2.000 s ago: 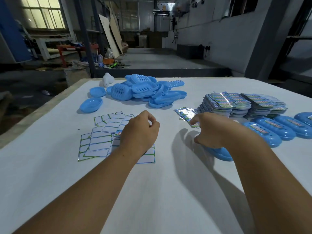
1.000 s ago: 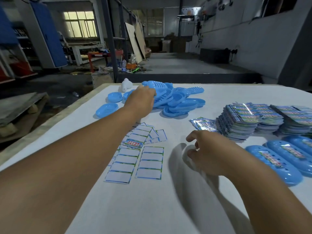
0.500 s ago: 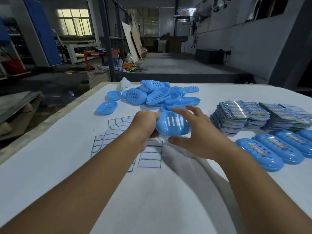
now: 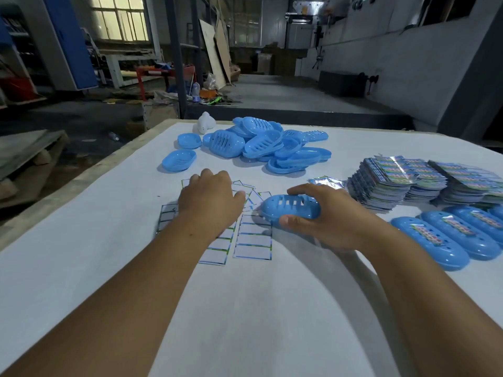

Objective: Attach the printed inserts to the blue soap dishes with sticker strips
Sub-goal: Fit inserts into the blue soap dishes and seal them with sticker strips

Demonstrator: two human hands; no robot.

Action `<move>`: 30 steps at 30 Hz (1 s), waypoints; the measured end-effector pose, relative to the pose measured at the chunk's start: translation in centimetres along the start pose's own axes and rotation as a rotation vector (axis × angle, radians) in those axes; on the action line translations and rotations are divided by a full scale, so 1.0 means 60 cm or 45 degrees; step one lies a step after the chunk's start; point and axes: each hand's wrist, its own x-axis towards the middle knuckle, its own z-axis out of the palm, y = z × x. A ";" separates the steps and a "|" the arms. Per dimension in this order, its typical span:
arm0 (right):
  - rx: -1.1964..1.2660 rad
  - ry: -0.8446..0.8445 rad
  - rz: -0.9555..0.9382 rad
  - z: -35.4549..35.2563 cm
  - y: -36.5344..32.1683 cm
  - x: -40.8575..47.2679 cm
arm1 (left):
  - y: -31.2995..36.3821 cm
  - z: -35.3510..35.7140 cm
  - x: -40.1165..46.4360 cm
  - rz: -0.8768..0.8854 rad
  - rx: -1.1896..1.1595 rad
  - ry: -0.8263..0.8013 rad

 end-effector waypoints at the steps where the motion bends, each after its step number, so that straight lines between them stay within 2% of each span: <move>1: -0.031 -0.005 0.003 0.001 -0.002 0.000 | -0.005 0.003 0.001 -0.008 0.061 -0.053; 3: -0.050 -0.015 0.006 0.002 -0.007 -0.001 | -0.010 0.010 0.003 -0.019 0.088 -0.112; 6: -0.021 -0.029 0.020 0.002 -0.014 -0.003 | -0.011 0.012 0.007 -0.034 -0.025 -0.111; 11: -0.015 -0.037 0.025 0.003 -0.019 -0.006 | -0.010 0.011 0.008 -0.095 -0.361 -0.080; 16: -0.042 -0.056 0.027 0.004 -0.018 -0.004 | -0.012 0.004 0.011 -0.250 -0.765 -0.051; 18: -0.025 -0.054 0.030 0.005 -0.015 -0.005 | -0.008 0.000 0.011 -0.239 -0.865 -0.028; 22: 0.212 0.163 0.005 0.008 -0.015 0.002 | 0.006 -0.012 0.007 -0.182 -1.156 -0.058; 24: 0.444 0.265 0.004 0.008 -0.017 0.008 | 0.015 -0.019 0.001 -0.121 -1.315 -0.120; 27: 0.774 0.223 0.004 0.007 -0.020 0.012 | 0.027 -0.019 -0.010 0.022 -1.441 -0.217; 30: 0.847 0.234 -0.018 0.009 -0.020 0.015 | 0.036 -0.021 -0.016 0.062 -1.484 -0.239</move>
